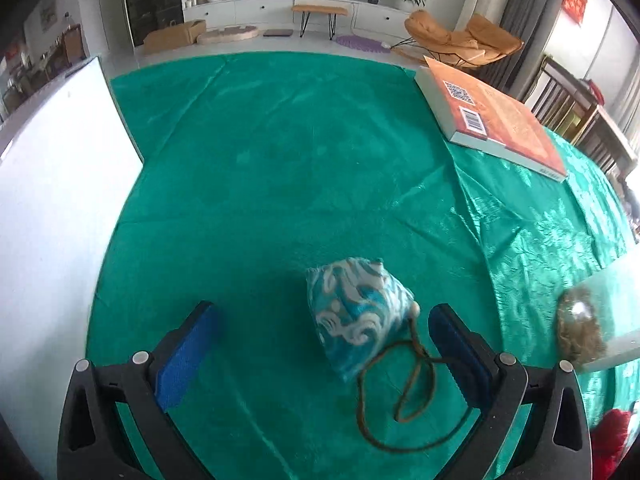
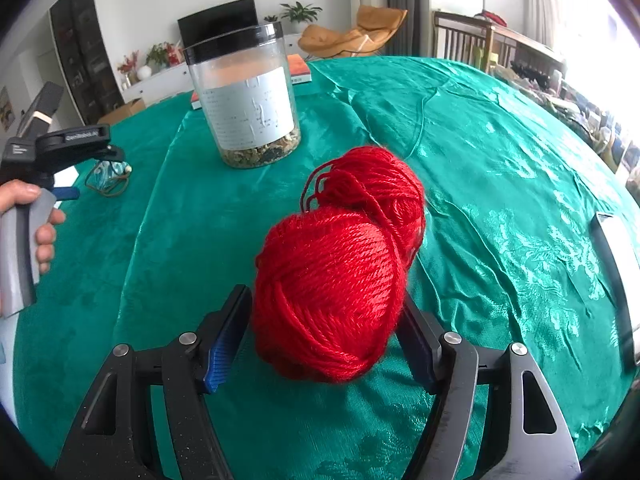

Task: Organize soft objects
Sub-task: 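Grasp the blue-white patterned pouch with left tool while right tool holds yarn, then carry pouch and red yarn over the white box and open both tools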

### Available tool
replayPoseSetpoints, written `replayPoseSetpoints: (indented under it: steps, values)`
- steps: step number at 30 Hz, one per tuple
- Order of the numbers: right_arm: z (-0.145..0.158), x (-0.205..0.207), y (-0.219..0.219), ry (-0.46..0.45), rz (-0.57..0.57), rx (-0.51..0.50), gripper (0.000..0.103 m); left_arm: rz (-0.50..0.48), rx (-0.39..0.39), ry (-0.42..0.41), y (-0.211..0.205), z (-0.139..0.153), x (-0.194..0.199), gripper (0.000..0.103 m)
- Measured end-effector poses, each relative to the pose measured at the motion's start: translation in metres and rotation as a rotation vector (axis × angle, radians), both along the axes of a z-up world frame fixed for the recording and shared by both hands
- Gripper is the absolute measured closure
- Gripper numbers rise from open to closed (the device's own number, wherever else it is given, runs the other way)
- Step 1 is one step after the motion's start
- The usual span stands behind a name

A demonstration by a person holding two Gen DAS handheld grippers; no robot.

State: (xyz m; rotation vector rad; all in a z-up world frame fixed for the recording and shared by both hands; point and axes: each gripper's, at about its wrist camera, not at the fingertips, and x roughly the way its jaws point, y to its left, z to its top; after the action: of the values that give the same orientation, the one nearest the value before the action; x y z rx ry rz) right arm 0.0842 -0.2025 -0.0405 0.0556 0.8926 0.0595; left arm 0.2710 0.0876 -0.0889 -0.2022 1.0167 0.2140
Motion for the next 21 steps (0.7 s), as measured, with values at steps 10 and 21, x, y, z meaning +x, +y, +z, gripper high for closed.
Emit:
replayPoseSetpoints:
  steps: [10,21]
  values:
    - [0.002,-0.002,-0.003,-0.007,-0.005,0.004,0.030,-0.096,-0.076,-0.076,0.005,0.021,-0.018,0.059]
    - [0.014,-0.004,-0.017,-0.067,-0.021,0.101,0.055,-0.180,-0.204,-0.165,-0.024,0.068,-0.095,0.059]
